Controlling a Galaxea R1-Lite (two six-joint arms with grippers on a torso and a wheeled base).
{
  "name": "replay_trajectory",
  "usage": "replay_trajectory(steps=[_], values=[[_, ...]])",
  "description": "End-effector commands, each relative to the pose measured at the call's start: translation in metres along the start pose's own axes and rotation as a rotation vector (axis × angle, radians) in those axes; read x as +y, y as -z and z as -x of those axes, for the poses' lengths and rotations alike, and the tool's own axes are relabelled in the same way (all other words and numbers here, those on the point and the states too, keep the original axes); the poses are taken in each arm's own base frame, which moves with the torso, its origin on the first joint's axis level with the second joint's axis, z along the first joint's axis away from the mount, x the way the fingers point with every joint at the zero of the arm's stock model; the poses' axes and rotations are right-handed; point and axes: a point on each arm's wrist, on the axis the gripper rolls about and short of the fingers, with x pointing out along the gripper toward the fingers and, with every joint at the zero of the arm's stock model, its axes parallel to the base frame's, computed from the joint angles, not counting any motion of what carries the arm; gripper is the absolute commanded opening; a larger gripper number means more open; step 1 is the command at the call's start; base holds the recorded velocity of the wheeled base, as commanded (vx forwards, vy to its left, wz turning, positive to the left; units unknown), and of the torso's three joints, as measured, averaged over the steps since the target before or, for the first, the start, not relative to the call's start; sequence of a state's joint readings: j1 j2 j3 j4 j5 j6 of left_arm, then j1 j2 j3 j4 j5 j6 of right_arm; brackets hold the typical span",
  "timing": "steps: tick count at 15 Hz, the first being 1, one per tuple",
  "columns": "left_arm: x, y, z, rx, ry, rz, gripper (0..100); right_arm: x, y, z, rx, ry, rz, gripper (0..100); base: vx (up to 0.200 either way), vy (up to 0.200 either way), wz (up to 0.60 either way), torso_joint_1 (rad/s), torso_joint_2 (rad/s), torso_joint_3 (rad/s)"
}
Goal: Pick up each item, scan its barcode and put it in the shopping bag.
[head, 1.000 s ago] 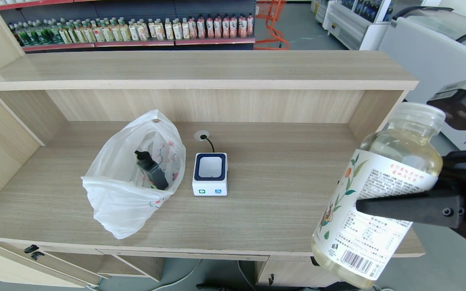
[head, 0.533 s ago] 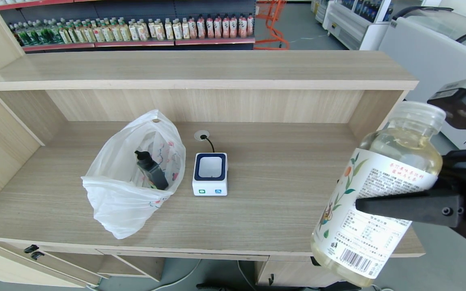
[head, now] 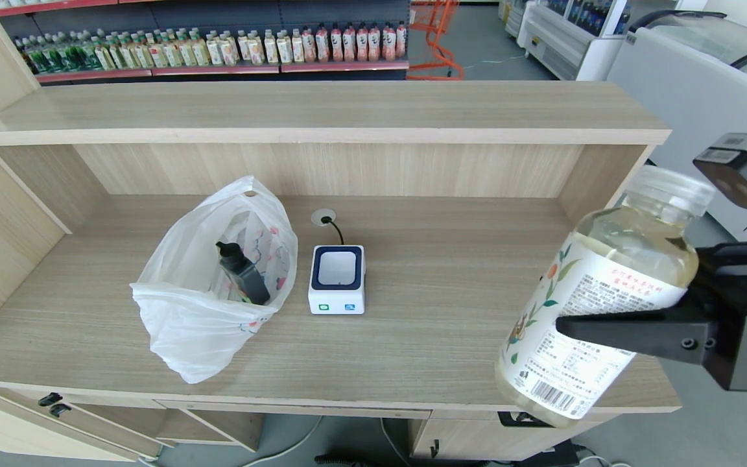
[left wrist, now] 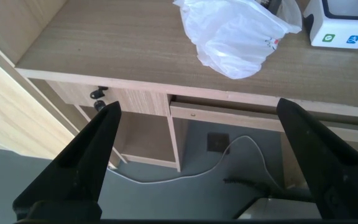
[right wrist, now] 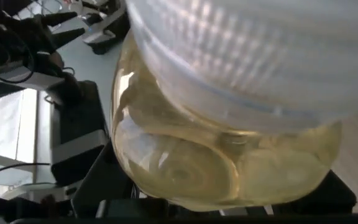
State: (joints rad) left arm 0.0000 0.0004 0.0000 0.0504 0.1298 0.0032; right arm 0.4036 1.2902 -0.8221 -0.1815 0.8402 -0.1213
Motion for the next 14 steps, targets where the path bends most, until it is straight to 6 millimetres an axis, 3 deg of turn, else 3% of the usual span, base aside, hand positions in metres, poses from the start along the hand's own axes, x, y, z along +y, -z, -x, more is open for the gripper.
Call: replay_trajectory(steps=[1,5,9,14], values=[[0.0,0.0,0.0,0.0,-0.001,0.0,100,-0.025,0.011,0.008,0.083,0.258,0.23,0,0.0,0.0,0.0,0.0,0.0,0.0],[0.0,0.0,0.0,0.0,-0.001,0.0,100,-0.024,0.006,0.022,0.127,0.416,0.451,0,0.0,0.0,0.0,0.0,0.0,0.0],[0.0,0.0,0.0,0.0,0.001,0.0,100,-0.043,0.012,0.044,0.265,0.546,0.717,0,0.0,0.0,0.0,0.0,0.0,0.0],[0.0,0.0,0.0,0.0,0.001,-0.001,100,-0.062,0.009,0.035,0.263,0.573,0.847,0,0.0,0.0,0.0,0.0,0.0,0.0]])
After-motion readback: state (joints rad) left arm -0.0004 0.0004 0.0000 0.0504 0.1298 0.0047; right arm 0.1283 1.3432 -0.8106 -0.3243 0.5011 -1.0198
